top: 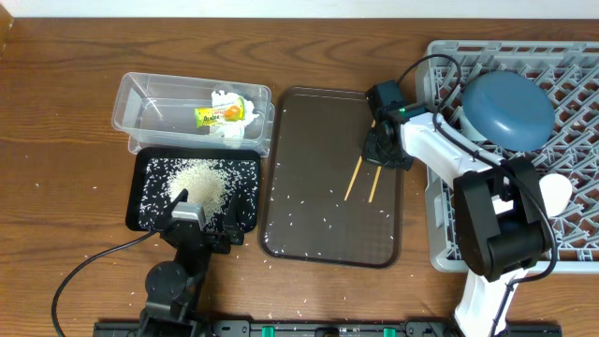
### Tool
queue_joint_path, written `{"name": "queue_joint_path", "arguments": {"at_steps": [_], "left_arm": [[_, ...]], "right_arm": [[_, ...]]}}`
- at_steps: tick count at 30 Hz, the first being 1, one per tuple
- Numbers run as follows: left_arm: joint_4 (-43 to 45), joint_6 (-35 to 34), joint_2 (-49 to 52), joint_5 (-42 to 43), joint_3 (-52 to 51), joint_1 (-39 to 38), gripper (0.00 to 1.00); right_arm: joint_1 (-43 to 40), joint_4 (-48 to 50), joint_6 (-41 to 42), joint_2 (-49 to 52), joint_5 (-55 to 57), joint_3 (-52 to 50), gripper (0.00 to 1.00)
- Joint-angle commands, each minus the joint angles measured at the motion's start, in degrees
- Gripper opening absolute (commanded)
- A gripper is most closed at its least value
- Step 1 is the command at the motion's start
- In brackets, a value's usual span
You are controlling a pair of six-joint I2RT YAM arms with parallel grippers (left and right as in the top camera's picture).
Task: Sort waste into correct bins and load items into the dishwasher rack
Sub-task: 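Grasp one wooden chopstick on the brown tray with the right gripper, then carry the chopstick to the dish rack and drop it in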
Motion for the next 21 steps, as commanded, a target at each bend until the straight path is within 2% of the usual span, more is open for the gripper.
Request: {"name": "queue_joint_path", "arguments": {"at_steps": [1,8,11,17,21], "left_arm": [[-1.01,0.15,-0.39,-0.28,-1.70,0.28,0.98],[-1.01,0.15,-0.39,-0.28,-1.70,0.28,0.98],[-1.01,0.15,-0.39,-0.28,-1.70,0.28,0.98],[-1.01,0.15,-0.39,-0.28,-1.70,0.28,0.98],[-1.01,0.15,-0.39,-0.28,-1.70,0.28,0.98]], "right_arm": [[-0.81,-0.46,-3.74,-3.91,-0.87,-0.55,0.01],[-1.90,0.02,-19.43,-17.86,8.41,-0.55,0.01],[-4.42,0.90,-25.68,-21.86,9.05,-0.55,0.01],[-13.05,2.34,-38.27,-22.29,8.55,-0.57,0.01],[-18.51,3.02,-46.36,-20.17,2.60,-0.57,0.01]]}}
